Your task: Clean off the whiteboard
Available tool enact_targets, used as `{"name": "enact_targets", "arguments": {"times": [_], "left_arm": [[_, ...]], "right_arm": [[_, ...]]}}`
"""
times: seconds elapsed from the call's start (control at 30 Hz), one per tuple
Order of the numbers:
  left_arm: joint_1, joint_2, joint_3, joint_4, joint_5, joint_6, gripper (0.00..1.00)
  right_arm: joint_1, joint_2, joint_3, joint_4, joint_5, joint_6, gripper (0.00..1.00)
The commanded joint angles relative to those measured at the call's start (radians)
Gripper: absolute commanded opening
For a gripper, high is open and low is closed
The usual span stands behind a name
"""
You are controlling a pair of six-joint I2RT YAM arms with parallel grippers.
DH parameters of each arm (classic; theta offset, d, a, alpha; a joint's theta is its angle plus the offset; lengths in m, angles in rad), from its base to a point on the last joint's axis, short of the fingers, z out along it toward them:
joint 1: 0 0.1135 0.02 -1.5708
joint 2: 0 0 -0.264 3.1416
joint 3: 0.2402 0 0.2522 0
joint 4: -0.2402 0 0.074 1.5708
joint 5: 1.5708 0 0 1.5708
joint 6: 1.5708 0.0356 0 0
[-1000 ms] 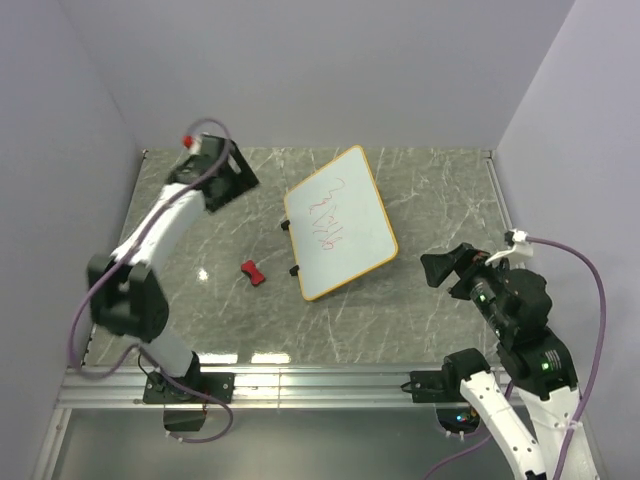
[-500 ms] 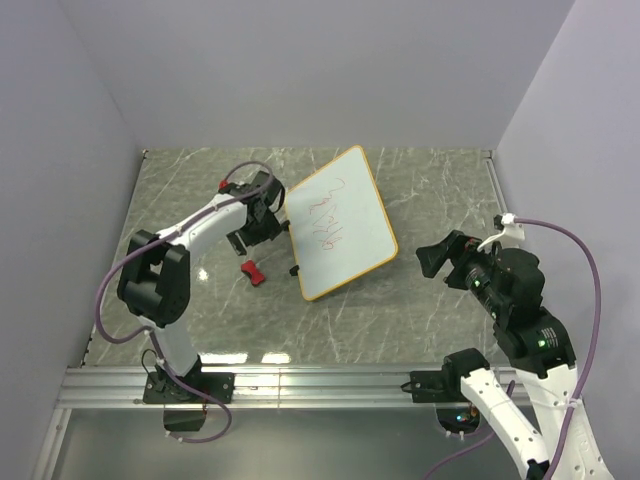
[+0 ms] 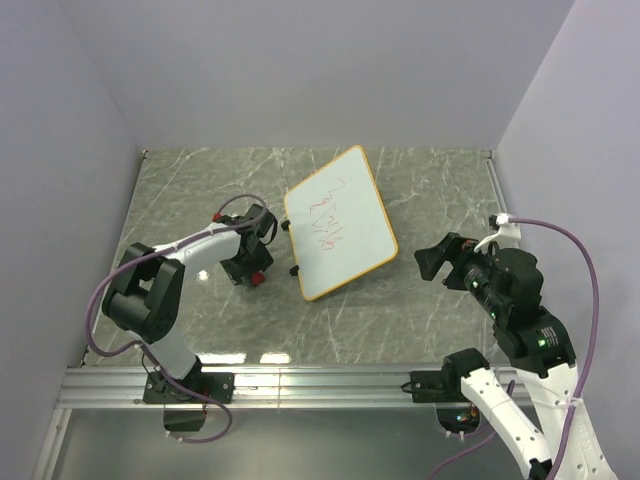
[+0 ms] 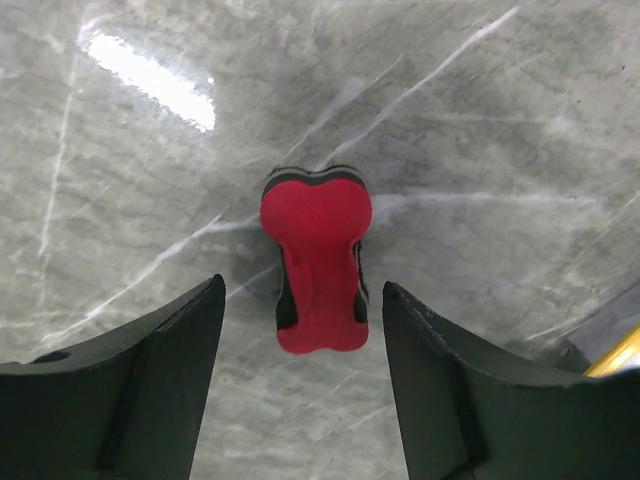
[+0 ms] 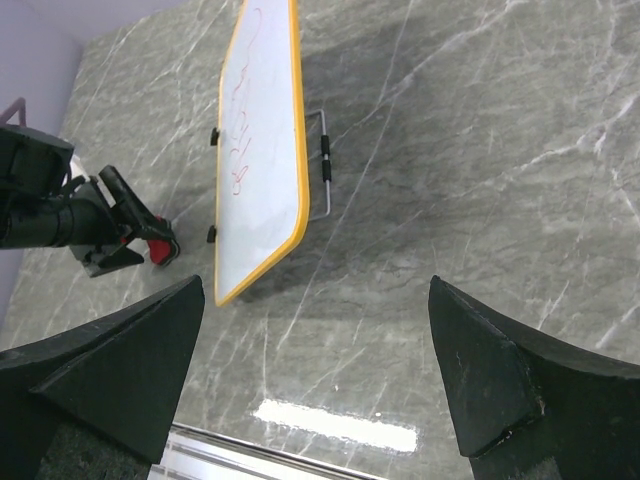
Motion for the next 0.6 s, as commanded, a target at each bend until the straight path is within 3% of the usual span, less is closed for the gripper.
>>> {"name": "enact_targets", "arguments": {"times": [0.0,0.13,0.23,0.33,0.37,0.43,0.47,0.57], "left_arm": [[-0.004,-0.023,-0.022,0.087,0.005,0.003,0.68],[-0.004,0.024,-0.013,0.121,0.002,0.012,0.66],[-0.004,0.063,0.003,0.133,-0.004,0.02,0.58],[-0.004,0.083,-0.005,0.155,-0.006,0.026,0.42],[-0.004,0.083,-0.01,0.164,-0.005,0.029,0.28],[-0.004,0.08,-0.011,0.173,0.003,0.035,0.14],[-0.004,0.077,-0.005,0.169,0.009,0.04,0.01],[-0.018,0.038,0.051,0.12,-0.009,0.027,0.0]], "right_arm": [[0.018,0.007,0.007,0.004,0.006,-0.023,1.0],[0.027,0.011,0.002,0.004,0.007,-0.028,1.0],[0.038,0.024,0.02,0.01,0.006,-0.04,1.0],[0.049,0.06,0.068,0.025,-0.075,-0.072,1.0],[0.053,0.074,0.083,0.033,-0.106,-0.08,1.0],[0.056,0.126,0.134,0.06,-0.178,-0.091,1.0],[0.055,0.148,0.157,0.063,-0.224,-0.091,1.0],[0.055,0.258,0.282,0.045,-0.284,-0.1,0.95]]}}
